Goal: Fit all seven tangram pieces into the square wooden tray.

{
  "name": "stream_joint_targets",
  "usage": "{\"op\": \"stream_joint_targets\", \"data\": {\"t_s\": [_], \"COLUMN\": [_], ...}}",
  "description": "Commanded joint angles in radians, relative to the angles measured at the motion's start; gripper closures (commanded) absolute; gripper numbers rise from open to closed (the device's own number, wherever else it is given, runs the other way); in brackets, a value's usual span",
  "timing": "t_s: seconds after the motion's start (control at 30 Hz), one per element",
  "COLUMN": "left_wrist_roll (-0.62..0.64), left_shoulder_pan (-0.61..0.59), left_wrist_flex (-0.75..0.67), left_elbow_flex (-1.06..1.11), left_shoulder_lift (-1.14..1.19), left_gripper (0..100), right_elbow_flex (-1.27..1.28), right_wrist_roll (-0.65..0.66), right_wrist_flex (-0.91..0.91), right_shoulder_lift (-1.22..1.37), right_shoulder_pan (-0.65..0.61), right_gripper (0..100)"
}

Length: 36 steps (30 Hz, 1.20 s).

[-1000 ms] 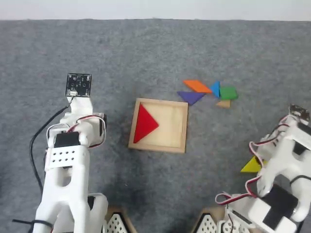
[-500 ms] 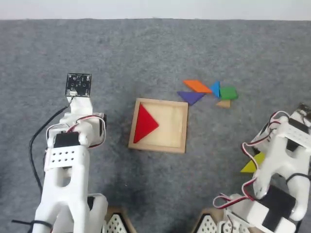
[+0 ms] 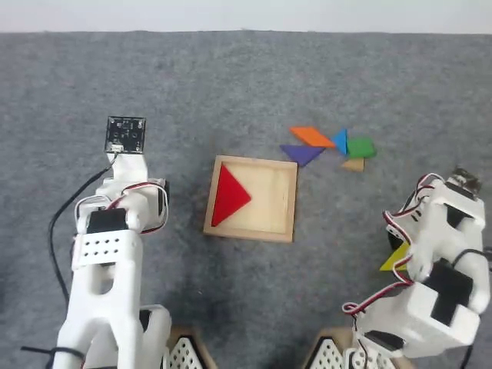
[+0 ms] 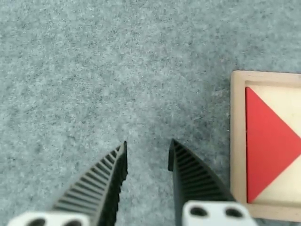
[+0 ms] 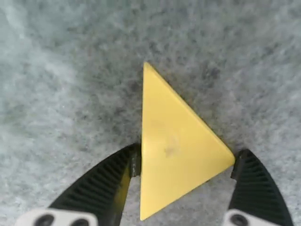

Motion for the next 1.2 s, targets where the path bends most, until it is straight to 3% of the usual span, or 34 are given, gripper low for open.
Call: {"op": "stream_joint_targets", "data": {"t_s": [0.0,0.13,0.57,0.93,1.07,1.17], "left_wrist_roll": [0.009,0.009,0.009,0.009,0.009,0.008], "left_shoulder_pan": [-0.002,-0.003,-0.005,-0.006,-0.006,-0.006], "left_wrist_flex": [-0.025,-0.025,-0.026,-0.023,-0.025,-0.025], "left_elbow_flex": [-0.031,-0.031,-0.03,-0.03,-0.03,-0.03], "left_shoulder_lift": [-0.005,-0.005,0.0,0.0,0.0,0.0], "left_gripper": [86,86,86,86,86,86], "right_elbow_flex": [-0.044,-0.069,-0.17,-0.361,-0.359,-0.362], "right_wrist_roll": [0.02,0.086,0.226,0.258,0.278,0.351], "right_wrist_flex": [-0.013,-0.018,0.013,0.209,0.206,0.202], "right_shoulder_lift": [0.012,0.016,0.008,-0.09,-0.102,-0.071], "right_shoulder_pan": [-0.007,-0.008,-0.018,-0.147,-0.134,-0.13], "right_gripper": [71.3,77.8,80.9,81.0,80.0,70.3]}}
